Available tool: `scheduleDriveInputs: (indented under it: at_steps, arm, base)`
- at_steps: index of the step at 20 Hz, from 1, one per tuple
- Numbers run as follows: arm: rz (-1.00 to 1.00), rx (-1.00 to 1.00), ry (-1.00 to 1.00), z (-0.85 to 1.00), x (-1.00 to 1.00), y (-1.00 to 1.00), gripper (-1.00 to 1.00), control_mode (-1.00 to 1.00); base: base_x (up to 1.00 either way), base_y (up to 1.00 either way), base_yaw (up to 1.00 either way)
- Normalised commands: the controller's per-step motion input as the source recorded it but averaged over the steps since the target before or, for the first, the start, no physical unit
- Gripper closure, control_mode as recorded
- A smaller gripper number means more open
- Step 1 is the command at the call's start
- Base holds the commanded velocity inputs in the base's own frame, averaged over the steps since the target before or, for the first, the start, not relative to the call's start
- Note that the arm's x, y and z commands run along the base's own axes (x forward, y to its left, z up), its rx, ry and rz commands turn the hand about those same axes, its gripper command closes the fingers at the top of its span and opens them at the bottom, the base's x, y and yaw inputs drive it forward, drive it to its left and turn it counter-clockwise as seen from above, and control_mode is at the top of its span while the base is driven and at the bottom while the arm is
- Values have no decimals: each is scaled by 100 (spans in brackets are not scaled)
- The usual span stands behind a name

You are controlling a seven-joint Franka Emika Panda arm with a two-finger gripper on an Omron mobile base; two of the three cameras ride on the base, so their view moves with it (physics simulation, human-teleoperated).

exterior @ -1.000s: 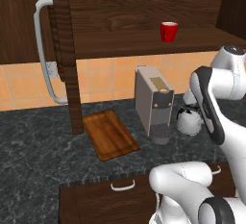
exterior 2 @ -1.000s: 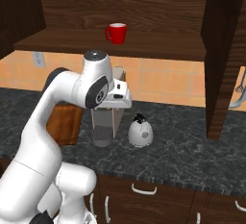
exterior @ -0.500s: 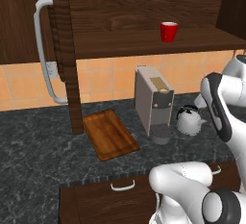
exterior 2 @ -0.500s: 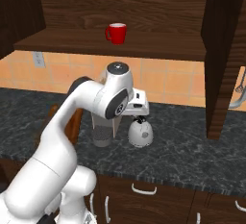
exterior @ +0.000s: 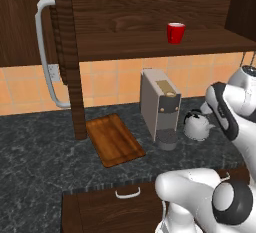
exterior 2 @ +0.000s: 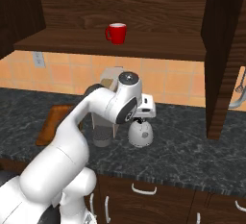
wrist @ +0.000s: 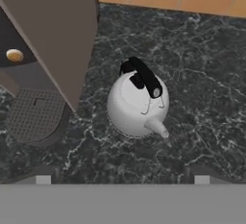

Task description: Pick the kettle from the counter and place it on the tray. Then pick the mug from the cabinet and place it on the tray. Then close the cabinet doors.

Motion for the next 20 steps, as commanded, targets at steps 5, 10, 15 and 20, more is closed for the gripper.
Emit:
scheduleDriveInputs:
  at_steps: [5, 10, 15, 20]
  arm:
    - [14, 0, 0, -21, 32, -5, -100, -100]
    - [17, 0, 0, -18, 38, -13, -100, -100]
    - [4, 0, 12, -11, 45, -18, -100, -100]
    - [0, 0, 19, -25, 45, -11, -100, -100]
  base:
    - [0, 0, 0]
    - [0, 0, 0]
    - [0, 0, 0]
    - [0, 0, 0]
